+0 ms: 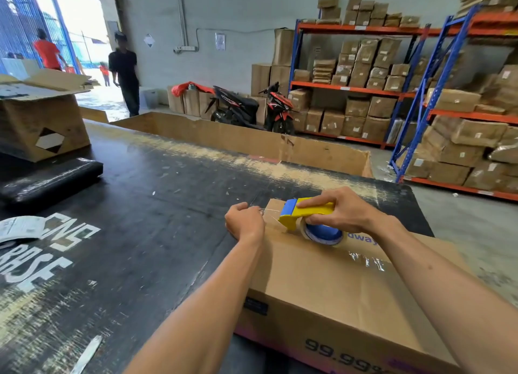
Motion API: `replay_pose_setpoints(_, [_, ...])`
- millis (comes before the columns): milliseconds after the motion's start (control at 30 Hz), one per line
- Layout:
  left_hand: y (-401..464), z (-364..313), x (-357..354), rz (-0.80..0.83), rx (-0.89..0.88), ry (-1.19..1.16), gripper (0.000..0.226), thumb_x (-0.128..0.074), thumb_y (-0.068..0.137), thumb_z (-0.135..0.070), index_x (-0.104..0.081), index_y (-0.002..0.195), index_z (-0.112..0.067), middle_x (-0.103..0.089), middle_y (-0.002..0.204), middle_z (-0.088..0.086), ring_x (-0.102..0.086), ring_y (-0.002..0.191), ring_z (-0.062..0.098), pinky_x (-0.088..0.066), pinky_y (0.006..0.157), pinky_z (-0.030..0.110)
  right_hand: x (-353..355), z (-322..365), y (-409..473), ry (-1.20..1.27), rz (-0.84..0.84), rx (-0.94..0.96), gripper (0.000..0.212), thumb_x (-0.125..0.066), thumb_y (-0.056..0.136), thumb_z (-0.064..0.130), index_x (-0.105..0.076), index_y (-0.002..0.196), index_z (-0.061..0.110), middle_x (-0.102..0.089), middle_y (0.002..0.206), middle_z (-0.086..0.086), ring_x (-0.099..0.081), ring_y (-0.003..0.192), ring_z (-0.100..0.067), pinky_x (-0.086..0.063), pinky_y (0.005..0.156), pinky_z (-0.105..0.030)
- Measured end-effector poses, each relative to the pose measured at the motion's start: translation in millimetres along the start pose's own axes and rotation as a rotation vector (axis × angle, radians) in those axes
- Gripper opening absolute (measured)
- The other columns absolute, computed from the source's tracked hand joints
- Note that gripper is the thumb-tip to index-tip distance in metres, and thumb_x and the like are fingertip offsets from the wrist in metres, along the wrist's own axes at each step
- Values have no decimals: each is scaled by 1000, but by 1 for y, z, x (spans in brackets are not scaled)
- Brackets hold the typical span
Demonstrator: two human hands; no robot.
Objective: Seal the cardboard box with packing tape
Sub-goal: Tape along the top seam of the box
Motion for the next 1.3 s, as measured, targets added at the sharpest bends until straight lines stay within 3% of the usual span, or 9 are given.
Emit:
replay_pose_setpoints(200, [-14,-3,0,-11,-2,13,32,-62,72,0,-76,99,-9,-74,97,2,-68,93,22,-54,85,31,5,3,-5,-76,-15,9,40,-72,74,61,-69,114,57,-61,87,5,-53,80,-17,-44,68,-33])
replay_pose_setpoints(333, [-8,5,-7,38,3,27,29,-66,67,-3,-76,91,-15,-75,87,0,-70,84,19,-58,79,32,17,20,1,-120,36,-16,36,-79,76,49,-74,111,48,-64,96,21,-57,88,-11,-47,73,-31])
replay_pose_setpoints(533, [-6,7,-2,60,30,-44,23,-60,73,6,-72,84,-11,-75,69,4,-75,74,21,-61,72,32,-3,10,-5,11,37,-69,32,-83,72,43,-76,103,47,-72,98,18,-61,83,-10,-48,67,-27])
replay_pose_setpoints(633, [-4,-1,-5,187,126,-42,17,-60,73,12,-71,83,4,-74,71,14,-71,61,25,-57,55,28,0,3,-11,37,30,-79,32,-82,73,42,-76,105,47,-70,98,22,-61,81,-8,-45,64,-21])
replay_pose_setpoints(733, [-1,-18,-6,344,209,36,9,-57,81,16,-62,88,13,-74,78,25,-72,56,26,-63,59,36,3,5,-11,38,43,-66,33,-82,72,44,-76,104,49,-70,101,22,-62,88,-9,-50,68,-24])
replay_pose_setpoints(933, [1,-6,12,229,125,107,12,-59,89,10,-62,100,7,-68,71,19,-67,49,24,-58,43,29,-7,20,-3,-83,109,-7,33,-82,76,45,-75,107,50,-60,94,32,-55,86,3,-36,65,-18])
replay_pose_setpoints(1033, [0,-11,11,157,-63,176,28,-65,86,2,-64,114,1,-71,78,15,-70,60,22,-60,57,29,-8,20,1,-116,125,-7,33,-80,76,47,-74,108,51,-60,95,33,-55,85,2,-35,63,-18])
replay_pose_setpoints(1133, [-15,-31,6,81,-380,536,34,-60,92,-14,-66,125,-8,-73,107,12,-66,104,28,-50,88,33,-4,17,0,-105,109,-14,33,-81,77,45,-75,108,50,-61,93,34,-54,85,11,-35,61,-16])
replay_pose_setpoints(1300, [-20,-23,4,99,-470,754,33,-55,97,-19,-64,127,-10,-69,117,16,-58,114,33,-44,93,37,-7,16,-2,-106,117,-2,32,-80,78,44,-74,109,49,-59,92,35,-56,84,5,-36,63,-17])
Point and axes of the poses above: each hand's wrist, its own y-axis towards the middle knuckle, its own x-axis out of the back of the hand, z = x × y, the point moved 9 cm from there along y, towards the middle knuckle
